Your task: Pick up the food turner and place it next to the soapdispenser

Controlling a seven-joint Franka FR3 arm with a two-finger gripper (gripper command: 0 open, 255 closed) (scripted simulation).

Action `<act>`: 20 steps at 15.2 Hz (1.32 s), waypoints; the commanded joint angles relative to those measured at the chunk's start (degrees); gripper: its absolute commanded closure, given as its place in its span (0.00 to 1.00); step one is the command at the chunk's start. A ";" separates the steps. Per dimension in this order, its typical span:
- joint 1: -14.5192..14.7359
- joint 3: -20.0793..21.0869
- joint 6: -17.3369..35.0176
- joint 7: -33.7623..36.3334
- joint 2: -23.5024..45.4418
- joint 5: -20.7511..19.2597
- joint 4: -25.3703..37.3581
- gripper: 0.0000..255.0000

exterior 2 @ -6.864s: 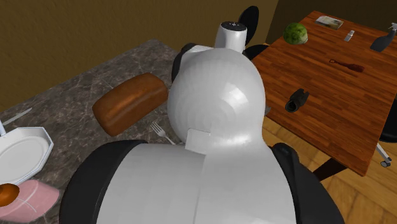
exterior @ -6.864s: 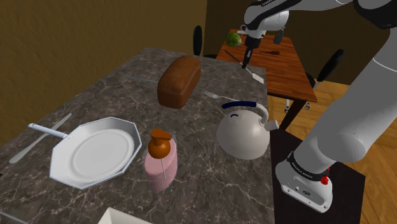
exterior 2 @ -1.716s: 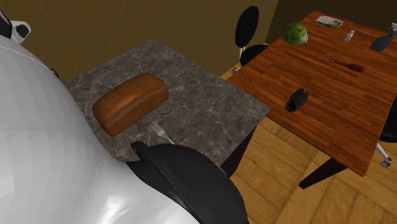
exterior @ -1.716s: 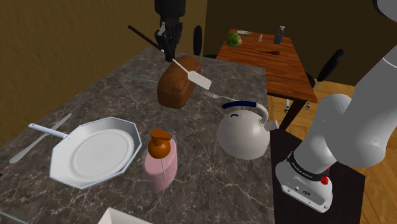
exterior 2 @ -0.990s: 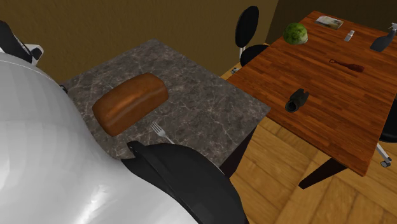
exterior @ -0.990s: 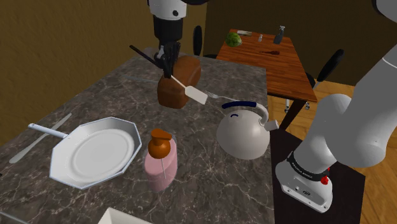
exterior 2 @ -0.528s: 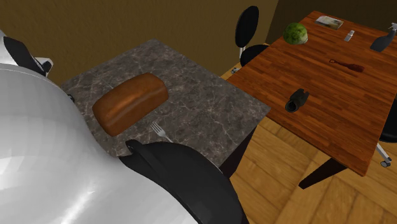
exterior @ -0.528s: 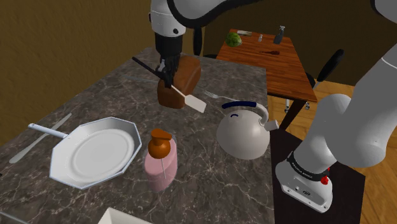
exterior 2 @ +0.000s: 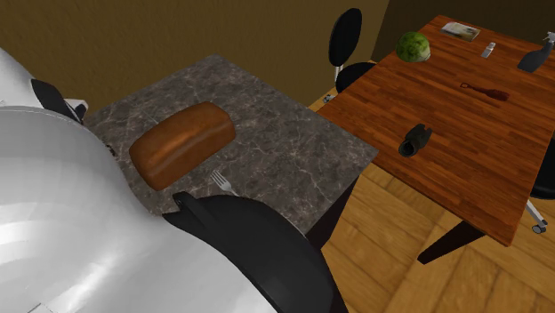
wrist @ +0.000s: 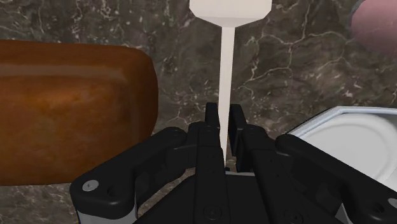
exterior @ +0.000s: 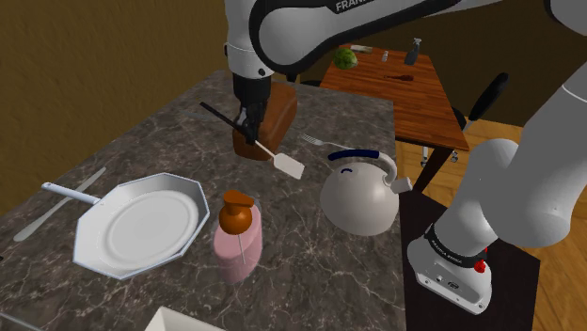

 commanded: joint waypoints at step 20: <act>0.03 0.01 15.66 0.33 6.56 -0.53 -9.08 1.00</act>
